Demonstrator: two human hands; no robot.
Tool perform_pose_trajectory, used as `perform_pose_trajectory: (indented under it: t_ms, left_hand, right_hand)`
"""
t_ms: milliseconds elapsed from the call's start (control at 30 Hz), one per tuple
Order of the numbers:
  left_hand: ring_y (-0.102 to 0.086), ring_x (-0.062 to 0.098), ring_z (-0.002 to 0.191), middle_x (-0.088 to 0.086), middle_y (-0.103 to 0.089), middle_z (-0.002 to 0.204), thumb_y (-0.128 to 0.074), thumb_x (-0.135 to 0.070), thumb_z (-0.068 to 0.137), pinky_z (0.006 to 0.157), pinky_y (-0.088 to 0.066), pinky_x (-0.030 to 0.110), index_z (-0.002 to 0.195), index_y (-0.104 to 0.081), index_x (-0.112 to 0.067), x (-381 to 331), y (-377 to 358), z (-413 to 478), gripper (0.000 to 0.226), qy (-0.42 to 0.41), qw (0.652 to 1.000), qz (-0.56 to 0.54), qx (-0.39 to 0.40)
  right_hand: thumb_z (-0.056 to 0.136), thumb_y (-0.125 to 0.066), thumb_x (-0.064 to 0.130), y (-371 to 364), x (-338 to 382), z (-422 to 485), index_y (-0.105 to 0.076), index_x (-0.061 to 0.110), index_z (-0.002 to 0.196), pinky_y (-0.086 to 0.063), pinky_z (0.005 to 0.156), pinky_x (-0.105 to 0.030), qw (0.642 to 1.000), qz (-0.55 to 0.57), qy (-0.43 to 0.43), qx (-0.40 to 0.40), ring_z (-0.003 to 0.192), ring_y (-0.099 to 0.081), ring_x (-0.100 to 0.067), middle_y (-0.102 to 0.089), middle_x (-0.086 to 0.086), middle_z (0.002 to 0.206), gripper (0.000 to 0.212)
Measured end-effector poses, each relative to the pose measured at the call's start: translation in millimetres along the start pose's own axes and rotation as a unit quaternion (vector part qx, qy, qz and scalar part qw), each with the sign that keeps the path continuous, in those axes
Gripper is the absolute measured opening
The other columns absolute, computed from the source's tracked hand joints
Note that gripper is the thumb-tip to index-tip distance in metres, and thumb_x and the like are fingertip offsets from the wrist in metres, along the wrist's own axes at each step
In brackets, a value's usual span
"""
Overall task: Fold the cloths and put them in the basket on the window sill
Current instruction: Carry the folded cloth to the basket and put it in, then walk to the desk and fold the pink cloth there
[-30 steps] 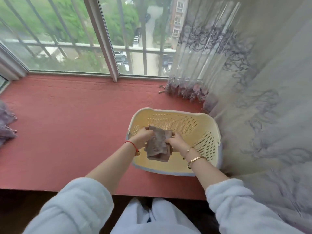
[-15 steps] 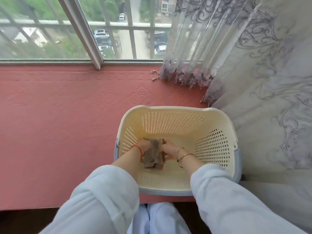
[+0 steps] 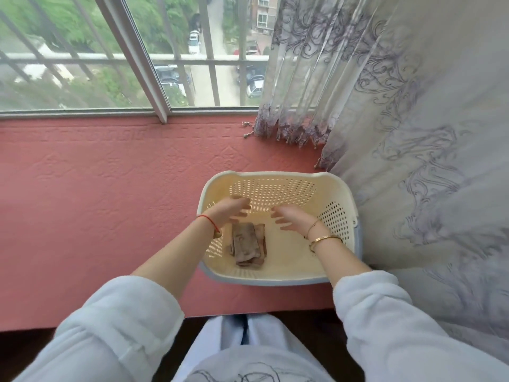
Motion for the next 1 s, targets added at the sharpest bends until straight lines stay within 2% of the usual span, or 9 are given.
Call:
perform_pose_trajectory:
  t_ms: [200,333,433,600,733,833,1000]
  left_hand:
    - [-0.062,0.020,0.118,-0.001,-0.067,0.125,-0.049,-0.027,0.101,0.106,-0.048,0.042,0.127,-0.061,-0.019,-47,14,-74,0.030,-0.156,0.987,-0.007,-0.045]
    - [-0.064,0.018,0.117,0.001,-0.067,0.127,-0.052,-0.028,0.101,0.106,-0.048,0.040,0.132,-0.059,-0.016,-51,8,-132,0.034,-0.252,0.966,-0.020,-0.052]
    - [-0.063,0.015,0.118,-0.001,-0.066,0.128,-0.052,-0.028,0.101,0.104,-0.050,0.037,0.133,-0.059,-0.017,-42,-2,-170,0.034,-0.303,0.952,-0.026,-0.038]
    - [-0.063,0.013,0.119,-0.001,-0.066,0.129,-0.052,-0.026,0.101,0.102,-0.050,0.034,0.134,-0.059,-0.017,-14,-32,-226,0.034,-0.333,0.941,-0.036,0.039]
    - [-0.063,0.012,0.120,-0.003,-0.068,0.128,-0.053,-0.026,0.101,0.105,-0.049,0.038,0.131,-0.061,-0.018,3,-71,-259,0.032,-0.340,0.933,0.010,0.116]
    - [-0.062,0.018,0.121,0.002,-0.068,0.128,-0.053,-0.021,0.101,0.107,-0.048,0.037,0.129,-0.062,-0.015,15,-113,-287,0.031,-0.330,0.926,0.041,0.180]
    - [-0.065,0.014,0.114,-0.001,-0.071,0.120,-0.053,-0.017,0.100,0.097,-0.049,0.025,0.127,-0.064,-0.012,40,-197,-328,0.030,-0.311,0.902,0.076,0.289]
  right_hand:
    - [0.102,-0.046,0.028,27,15,-90,-0.061,0.010,0.125,-0.052,0.098,-0.039,0.983,0.099,0.130,-0.089,0.112,-0.063,-0.024,-0.066,-0.009,0.122,0.033]
    - [0.103,-0.044,0.029,29,-5,-159,-0.064,0.012,0.122,-0.053,0.091,-0.034,0.952,0.173,0.190,-0.166,0.104,-0.065,-0.021,-0.068,-0.007,0.117,0.032]
    - [0.104,-0.042,0.029,20,-33,-207,-0.065,0.013,0.118,-0.052,0.093,-0.038,0.924,0.231,0.216,-0.215,0.100,-0.065,-0.019,-0.070,-0.006,0.112,0.031]
    - [0.105,-0.040,0.030,-8,-96,-295,-0.065,0.016,0.119,-0.051,0.096,-0.035,0.871,0.319,0.226,-0.298,0.107,-0.064,-0.021,-0.069,-0.009,0.119,0.032]
    - [0.104,-0.042,0.028,-34,-155,-357,-0.065,0.014,0.119,-0.052,0.095,-0.036,0.815,0.386,0.224,-0.370,0.104,-0.065,-0.023,-0.071,-0.010,0.115,0.031]
    - [0.104,-0.043,0.026,-52,-206,-403,-0.065,0.010,0.122,-0.052,0.096,-0.037,0.774,0.422,0.210,-0.422,0.104,-0.066,-0.022,-0.071,-0.011,0.116,0.033]
    - [0.104,-0.043,0.029,-77,-285,-472,-0.066,0.012,0.121,-0.055,0.095,-0.035,0.706,0.458,0.185,-0.507,0.108,-0.068,-0.024,-0.072,-0.009,0.115,0.033]
Point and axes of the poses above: each hand's wrist, its own z-axis towards the middle knuckle, its own y-axis out of the back of the hand, x = y × z, the point moved 8 cm from there along z, towards the middle knuckle
